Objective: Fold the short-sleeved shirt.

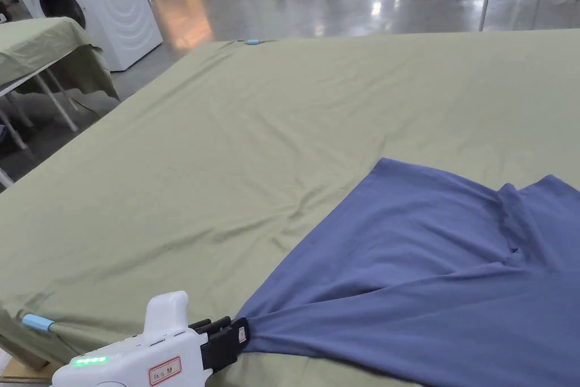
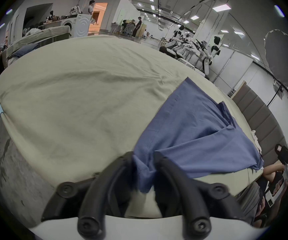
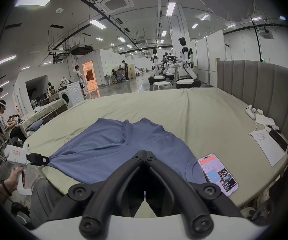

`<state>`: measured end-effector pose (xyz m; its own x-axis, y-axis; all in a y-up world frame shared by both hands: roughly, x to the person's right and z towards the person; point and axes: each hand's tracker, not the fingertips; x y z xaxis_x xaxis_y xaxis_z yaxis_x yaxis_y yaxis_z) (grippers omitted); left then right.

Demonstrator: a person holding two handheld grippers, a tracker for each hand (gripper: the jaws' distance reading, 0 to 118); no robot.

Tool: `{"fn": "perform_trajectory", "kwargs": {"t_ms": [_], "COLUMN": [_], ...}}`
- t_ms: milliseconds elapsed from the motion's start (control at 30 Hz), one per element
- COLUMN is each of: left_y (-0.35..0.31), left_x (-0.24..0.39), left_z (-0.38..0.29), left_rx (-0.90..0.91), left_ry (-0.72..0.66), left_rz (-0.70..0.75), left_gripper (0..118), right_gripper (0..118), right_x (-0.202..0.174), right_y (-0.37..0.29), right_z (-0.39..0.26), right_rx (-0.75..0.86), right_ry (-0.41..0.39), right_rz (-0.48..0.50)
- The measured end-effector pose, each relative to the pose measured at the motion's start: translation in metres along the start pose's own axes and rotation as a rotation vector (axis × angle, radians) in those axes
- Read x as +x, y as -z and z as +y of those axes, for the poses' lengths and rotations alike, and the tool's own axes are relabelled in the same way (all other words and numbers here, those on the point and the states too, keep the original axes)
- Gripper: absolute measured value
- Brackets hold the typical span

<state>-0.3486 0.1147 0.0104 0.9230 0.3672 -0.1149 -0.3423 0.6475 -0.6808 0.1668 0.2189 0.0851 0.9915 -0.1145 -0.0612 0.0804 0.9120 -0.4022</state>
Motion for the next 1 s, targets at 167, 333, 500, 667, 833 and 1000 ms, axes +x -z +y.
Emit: {"fn": "perform_trajectory", "kwargs": {"t_ms": [167, 333, 500, 667, 833, 1000], "left_y": [0.016, 0.012, 0.015, 0.015, 0.016, 0.019], "left_x": [0.015, 0.019, 0.007, -0.002, 0.003, 0.004], "left_z": [-0.004, 0.000, 0.005, 0.005, 0.001, 0.000], "left_rx": [-0.057, -0.069, -0.078, -0.073, -0.071, -0.070], "left_ry": [0.098, 0.079, 0.088, 0.018, 0.037, 0.059], "left_rz": [0.028, 0.009, 0.015, -0.015, 0.003, 0.016], "left_gripper": [8, 8, 8, 8, 8, 8], "right_gripper": [0, 43, 57, 57, 53, 6], "right_x": [0.004, 0.022, 0.101, 0.135, 0.139, 0.127], "right_y": [0.019, 0.083, 0.217, 0.307, 0.323, 0.312], "right_z": [0.012, 0.068, 0.085, 0.076, 0.055, 0.054], "right_rx": [-0.009, -0.134, -0.439, -0.676, -0.730, -0.674], "right_ry": [-0.009, -0.119, -0.069, 0.029, 0.026, -0.029], "right_rz": [0.015, 0.045, 0.084, 0.002, 0.010, -0.018]}}
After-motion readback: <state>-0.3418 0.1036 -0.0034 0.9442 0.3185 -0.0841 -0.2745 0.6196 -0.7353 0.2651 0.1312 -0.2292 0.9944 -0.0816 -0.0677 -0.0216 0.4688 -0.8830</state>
